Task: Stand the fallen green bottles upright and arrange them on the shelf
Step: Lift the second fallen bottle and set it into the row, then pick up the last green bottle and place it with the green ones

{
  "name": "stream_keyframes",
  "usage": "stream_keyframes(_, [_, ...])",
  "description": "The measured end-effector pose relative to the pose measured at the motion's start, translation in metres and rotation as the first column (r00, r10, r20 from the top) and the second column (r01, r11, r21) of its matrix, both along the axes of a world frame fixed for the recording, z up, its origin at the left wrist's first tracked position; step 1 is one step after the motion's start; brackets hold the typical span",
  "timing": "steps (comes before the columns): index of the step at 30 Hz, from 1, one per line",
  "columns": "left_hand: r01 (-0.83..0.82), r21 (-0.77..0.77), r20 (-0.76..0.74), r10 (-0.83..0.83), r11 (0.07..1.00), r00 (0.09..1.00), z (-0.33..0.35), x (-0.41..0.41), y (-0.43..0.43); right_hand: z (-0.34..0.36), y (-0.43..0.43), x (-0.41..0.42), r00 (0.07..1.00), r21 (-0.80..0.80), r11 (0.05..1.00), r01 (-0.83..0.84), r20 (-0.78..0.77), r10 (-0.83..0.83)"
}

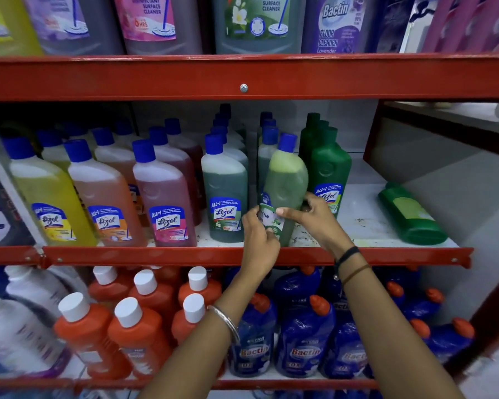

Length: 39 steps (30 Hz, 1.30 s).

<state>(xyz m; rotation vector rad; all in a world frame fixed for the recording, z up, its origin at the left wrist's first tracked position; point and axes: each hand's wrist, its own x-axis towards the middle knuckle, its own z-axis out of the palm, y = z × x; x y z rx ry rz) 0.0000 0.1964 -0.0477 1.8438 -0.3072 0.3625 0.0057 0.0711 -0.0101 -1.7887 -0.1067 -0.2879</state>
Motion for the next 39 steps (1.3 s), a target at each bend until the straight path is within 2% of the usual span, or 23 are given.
stream_keyframes(2, [0.018,0.001,-0.086,-0.017,1.000,0.996,0.000,0.009,0.002,0.004,-0.006,0.002,0.999,-0.042,0.998,-0.050,0.019,0.051])
stream_keyframes(7, [-0.040,0.051,-0.037,0.042,0.998,0.998,-0.009,0.005,0.006,0.011,-0.013,0.013,0.996,-0.211,0.977,-0.003,0.086,0.021])
stream_keyframes(20, [-0.146,0.169,0.074,0.135,0.975,0.988,-0.012,0.002,0.000,-0.006,-0.011,0.009,0.967,-0.310,0.934,0.180,0.232,-0.109])
stream_keyframes(22, [-0.263,0.226,0.189,0.222,0.938,0.957,-0.010,-0.006,0.001,-0.009,-0.012,0.004,0.965,-0.280,0.940,0.193,0.226,-0.131])
stream_keyframes(24, [-0.392,0.207,0.413,0.283,0.896,0.865,-0.003,-0.014,-0.001,-0.007,-0.019,-0.006,0.955,-0.221,0.950,0.219,0.247,-0.162])
stream_keyframes(26, [-0.376,0.172,0.571,0.219,0.911,0.791,0.007,-0.018,-0.014,-0.001,-0.037,-0.016,0.932,-0.148,0.953,0.265,0.292,-0.213])
stream_keyframes(28, [-0.250,0.202,0.608,0.079,0.947,0.790,0.020,-0.018,-0.037,0.006,-0.067,-0.021,0.902,-0.149,0.920,0.362,0.305,-0.305])
stream_keyframes(30, [-0.092,0.216,0.539,-0.040,0.972,0.841,0.027,-0.017,-0.067,0.009,-0.104,-0.021,0.866,-0.231,0.844,0.484,0.267,-0.423])
stream_keyframes(32, [0.049,0.196,0.407,-0.127,0.979,0.905,0.025,-0.012,-0.104,0.008,-0.145,-0.021,0.817,-0.327,0.749,0.576,0.197,-0.542])
stream_keyframes(35, [0.224,0.158,0.079,-0.239,0.962,0.968,0.015,0.006,-0.161,0.007,-0.193,-0.021,0.724,-0.507,0.599,0.620,0.077,-0.685])
stream_keyframes(37, [0.278,0.125,-0.176,-0.254,0.953,0.951,0.013,0.018,-0.193,0.007,-0.215,-0.021,0.686,-0.619,0.579,0.530,-0.089,-0.722])
stream_keyframes(39, [0.336,0.117,-0.361,-0.275,0.935,0.891,0.011,0.025,-0.217,0.008,-0.228,-0.021,0.687,-0.635,0.649,0.418,-0.247,-0.684])
